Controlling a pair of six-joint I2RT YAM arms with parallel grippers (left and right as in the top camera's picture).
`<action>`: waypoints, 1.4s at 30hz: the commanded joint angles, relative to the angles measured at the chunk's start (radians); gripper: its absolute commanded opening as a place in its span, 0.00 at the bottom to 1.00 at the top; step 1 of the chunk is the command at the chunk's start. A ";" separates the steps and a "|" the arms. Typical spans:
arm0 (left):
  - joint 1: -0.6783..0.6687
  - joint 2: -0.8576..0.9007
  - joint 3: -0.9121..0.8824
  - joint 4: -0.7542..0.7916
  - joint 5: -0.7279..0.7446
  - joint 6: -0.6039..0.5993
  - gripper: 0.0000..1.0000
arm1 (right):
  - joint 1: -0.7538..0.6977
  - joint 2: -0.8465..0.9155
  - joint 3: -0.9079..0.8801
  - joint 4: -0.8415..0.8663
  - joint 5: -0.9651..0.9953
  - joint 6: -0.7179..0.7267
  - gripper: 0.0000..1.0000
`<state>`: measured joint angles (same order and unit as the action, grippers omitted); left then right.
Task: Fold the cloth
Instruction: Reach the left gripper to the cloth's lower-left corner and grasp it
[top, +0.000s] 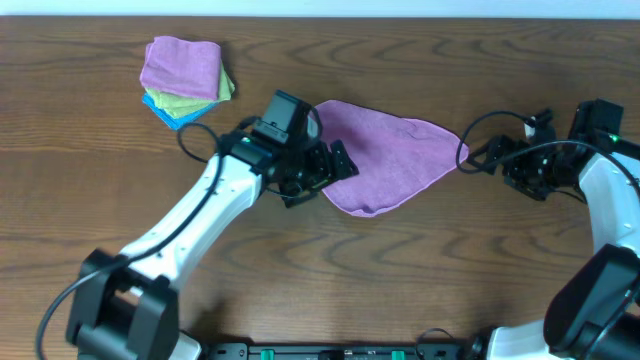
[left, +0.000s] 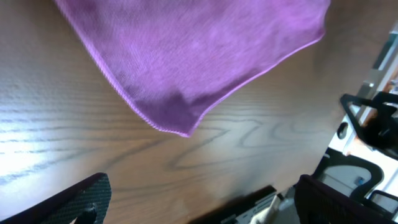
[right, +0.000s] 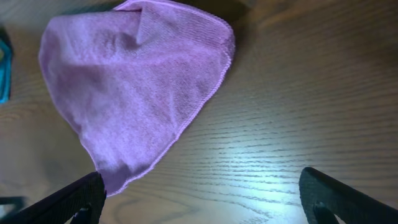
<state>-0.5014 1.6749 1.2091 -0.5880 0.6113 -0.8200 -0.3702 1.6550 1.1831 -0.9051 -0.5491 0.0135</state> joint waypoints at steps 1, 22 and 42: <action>-0.006 0.066 -0.046 0.046 0.098 -0.084 0.95 | -0.008 -0.001 -0.003 0.003 -0.040 -0.022 0.99; -0.043 0.136 -0.326 0.565 0.178 -0.637 1.00 | -0.008 -0.001 -0.003 0.004 -0.061 0.016 0.99; -0.107 0.137 -0.326 0.632 -0.014 -0.733 0.92 | -0.008 -0.001 -0.003 0.004 -0.062 0.034 0.99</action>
<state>-0.5987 1.7973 0.8883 0.0391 0.6365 -1.5459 -0.3702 1.6550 1.1831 -0.9009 -0.5919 0.0410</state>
